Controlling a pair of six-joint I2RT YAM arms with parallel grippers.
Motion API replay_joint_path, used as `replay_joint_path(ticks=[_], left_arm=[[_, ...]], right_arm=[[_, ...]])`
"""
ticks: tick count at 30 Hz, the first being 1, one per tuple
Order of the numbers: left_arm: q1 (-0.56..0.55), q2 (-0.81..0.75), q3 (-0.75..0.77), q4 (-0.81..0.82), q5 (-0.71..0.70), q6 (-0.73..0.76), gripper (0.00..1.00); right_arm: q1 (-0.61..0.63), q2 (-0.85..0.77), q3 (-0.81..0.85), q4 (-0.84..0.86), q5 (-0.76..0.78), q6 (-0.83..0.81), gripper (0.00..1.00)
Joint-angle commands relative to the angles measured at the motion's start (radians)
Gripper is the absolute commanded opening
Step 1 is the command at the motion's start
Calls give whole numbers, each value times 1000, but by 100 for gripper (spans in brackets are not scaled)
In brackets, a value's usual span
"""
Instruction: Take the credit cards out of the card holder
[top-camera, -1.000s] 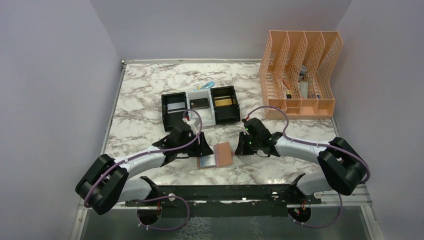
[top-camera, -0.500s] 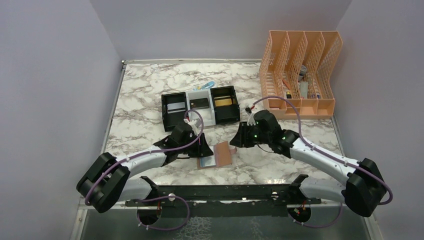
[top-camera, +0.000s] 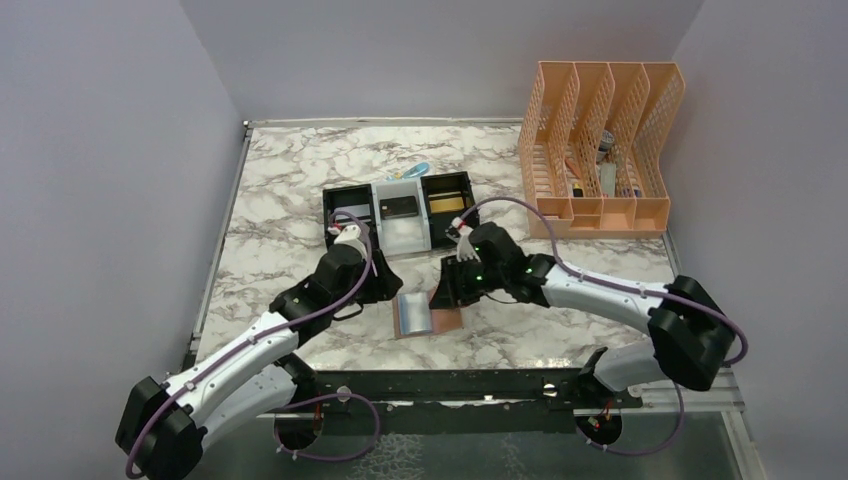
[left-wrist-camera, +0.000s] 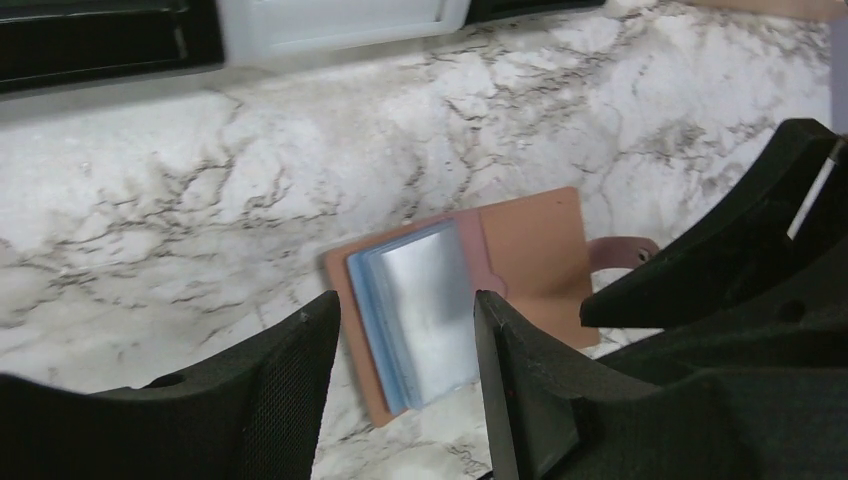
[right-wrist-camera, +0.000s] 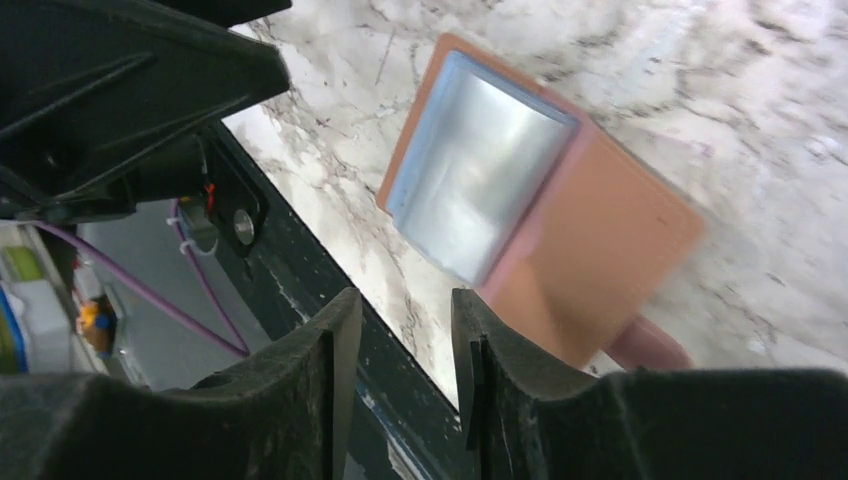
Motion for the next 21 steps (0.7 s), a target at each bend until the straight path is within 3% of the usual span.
replay_joint_path(ticks=[1,2,4,7,12,21], left_arm=[[6,-64,-22,-126,-149,-42,55],[6,-82,-30,-126,-159,-60,56],[6,-121,-45,-126,-181,-82,58],[6,-173,-49,-149,-221,-95,60],[6,-240,-43,-195,-280,-100,62],[6,-277,-40,-214,-301,-98,78]], right_arm=[[112,103,145,-110,201,-55,41],[129,135,176,-137,242,-56,44],[153,186,216,-172,309,-42,61],[176,234,243,-186,380,-17,65],[202,304,291,-193,403,-11,68],[251,451,428,-306,520,24,70]])
